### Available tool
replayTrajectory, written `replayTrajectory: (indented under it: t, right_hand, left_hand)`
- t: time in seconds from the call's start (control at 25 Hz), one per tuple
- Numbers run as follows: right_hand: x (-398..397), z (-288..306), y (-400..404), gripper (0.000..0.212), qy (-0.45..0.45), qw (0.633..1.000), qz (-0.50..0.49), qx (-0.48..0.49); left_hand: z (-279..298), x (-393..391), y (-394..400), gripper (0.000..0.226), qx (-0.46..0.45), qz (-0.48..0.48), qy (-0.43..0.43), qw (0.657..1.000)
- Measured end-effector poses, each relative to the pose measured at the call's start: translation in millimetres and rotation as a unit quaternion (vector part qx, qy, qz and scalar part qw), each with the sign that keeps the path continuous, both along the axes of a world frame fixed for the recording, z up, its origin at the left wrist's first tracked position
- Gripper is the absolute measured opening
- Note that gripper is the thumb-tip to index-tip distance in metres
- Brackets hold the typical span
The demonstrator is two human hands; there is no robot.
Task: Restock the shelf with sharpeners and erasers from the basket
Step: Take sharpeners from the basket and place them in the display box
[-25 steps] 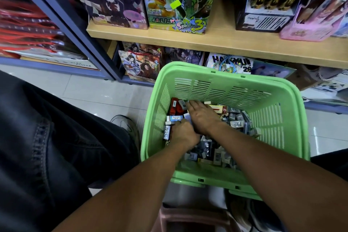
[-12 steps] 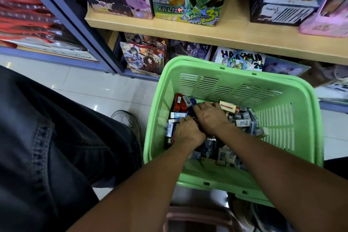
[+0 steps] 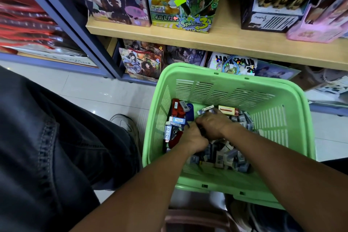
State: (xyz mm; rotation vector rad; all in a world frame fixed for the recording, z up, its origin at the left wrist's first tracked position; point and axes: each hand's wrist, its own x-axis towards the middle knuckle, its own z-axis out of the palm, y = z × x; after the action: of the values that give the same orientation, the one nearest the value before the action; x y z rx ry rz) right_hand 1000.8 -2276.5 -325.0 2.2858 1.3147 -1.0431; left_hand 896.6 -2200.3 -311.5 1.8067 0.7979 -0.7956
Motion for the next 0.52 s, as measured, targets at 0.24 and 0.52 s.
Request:
replayTrajectory:
  t: [0.24, 0.52]
  right_hand:
    - [-7.3, 0.4, 13.4, 0.037, 0.013, 0.998, 0.030, -0.059]
    - [19.7, 46.6, 2.0, 0.023, 0.050, 0.993, -0.024, -0.108]
  left_hand:
    - [-1.4, -0.2, 1.9, 0.086, 0.002, 0.015, 0.021, 1.000]
    - [25.0, 7.1, -30.2, 0.066, -0.091, 0.000, -0.070, 0.993]
